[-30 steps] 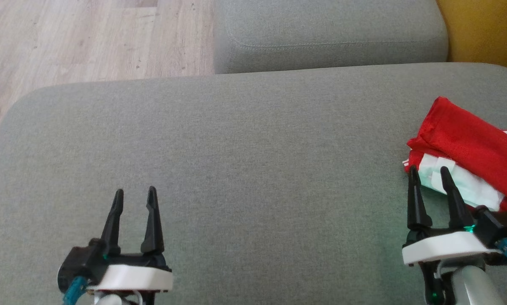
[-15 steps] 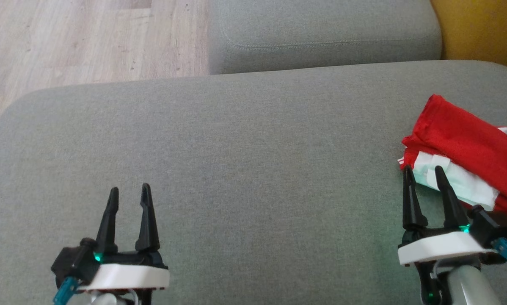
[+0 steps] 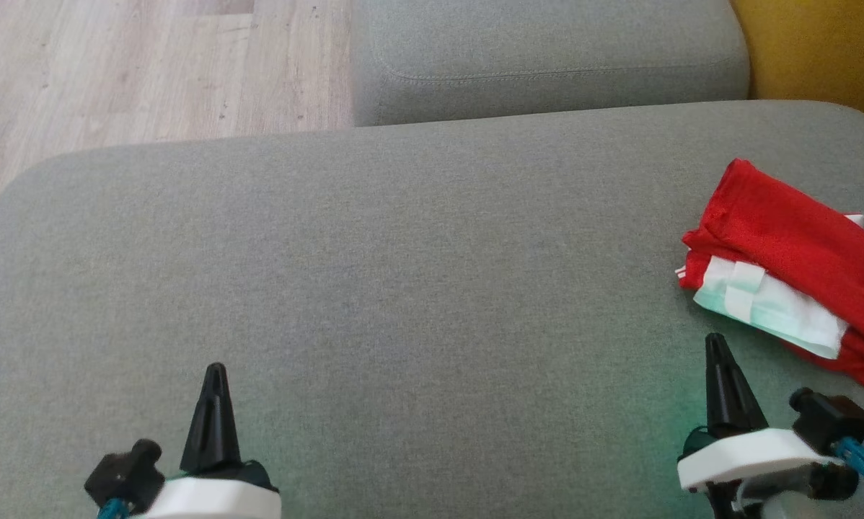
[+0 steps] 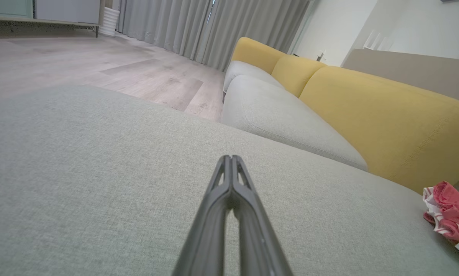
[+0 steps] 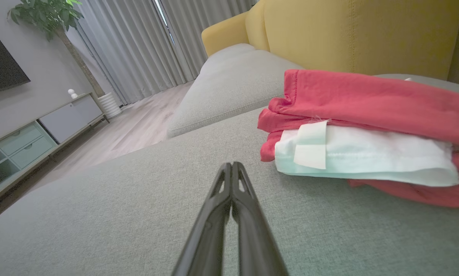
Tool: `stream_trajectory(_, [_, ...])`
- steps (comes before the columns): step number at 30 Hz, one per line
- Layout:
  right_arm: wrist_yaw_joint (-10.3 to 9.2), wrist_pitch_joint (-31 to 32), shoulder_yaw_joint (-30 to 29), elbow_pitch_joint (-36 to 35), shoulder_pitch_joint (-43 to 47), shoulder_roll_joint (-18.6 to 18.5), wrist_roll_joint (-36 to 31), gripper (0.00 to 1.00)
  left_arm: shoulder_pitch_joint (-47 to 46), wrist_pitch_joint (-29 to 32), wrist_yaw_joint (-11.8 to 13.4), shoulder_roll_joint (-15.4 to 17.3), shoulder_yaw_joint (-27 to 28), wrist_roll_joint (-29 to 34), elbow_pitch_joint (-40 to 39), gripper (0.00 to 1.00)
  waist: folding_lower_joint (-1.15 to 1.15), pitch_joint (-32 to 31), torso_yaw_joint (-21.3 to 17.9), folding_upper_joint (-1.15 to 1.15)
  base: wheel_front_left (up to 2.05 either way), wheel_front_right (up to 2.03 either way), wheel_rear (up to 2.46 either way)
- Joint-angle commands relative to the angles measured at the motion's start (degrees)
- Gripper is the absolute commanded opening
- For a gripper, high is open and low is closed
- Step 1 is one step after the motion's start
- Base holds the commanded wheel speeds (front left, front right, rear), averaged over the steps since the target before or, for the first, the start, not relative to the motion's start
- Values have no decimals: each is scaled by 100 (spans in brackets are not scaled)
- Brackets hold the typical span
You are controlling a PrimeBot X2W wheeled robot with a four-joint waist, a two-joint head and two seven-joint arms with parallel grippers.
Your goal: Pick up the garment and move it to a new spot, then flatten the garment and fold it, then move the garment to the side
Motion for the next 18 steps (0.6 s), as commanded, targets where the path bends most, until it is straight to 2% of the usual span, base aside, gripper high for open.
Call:
stream_trajectory(1, [0, 23, -42, -213, -261, -13, 151, 0, -260, 40, -12, 0, 69, -127, -190, 0, 0, 0, -1, 0, 0, 0, 0])
stream_trajectory(18, [-1, 294, -127, -272, -322, -28, 1208, 0, -343, 327, -40, 3, 238, -1090, -189, 0, 0, 4, -14, 0, 0, 0, 0])
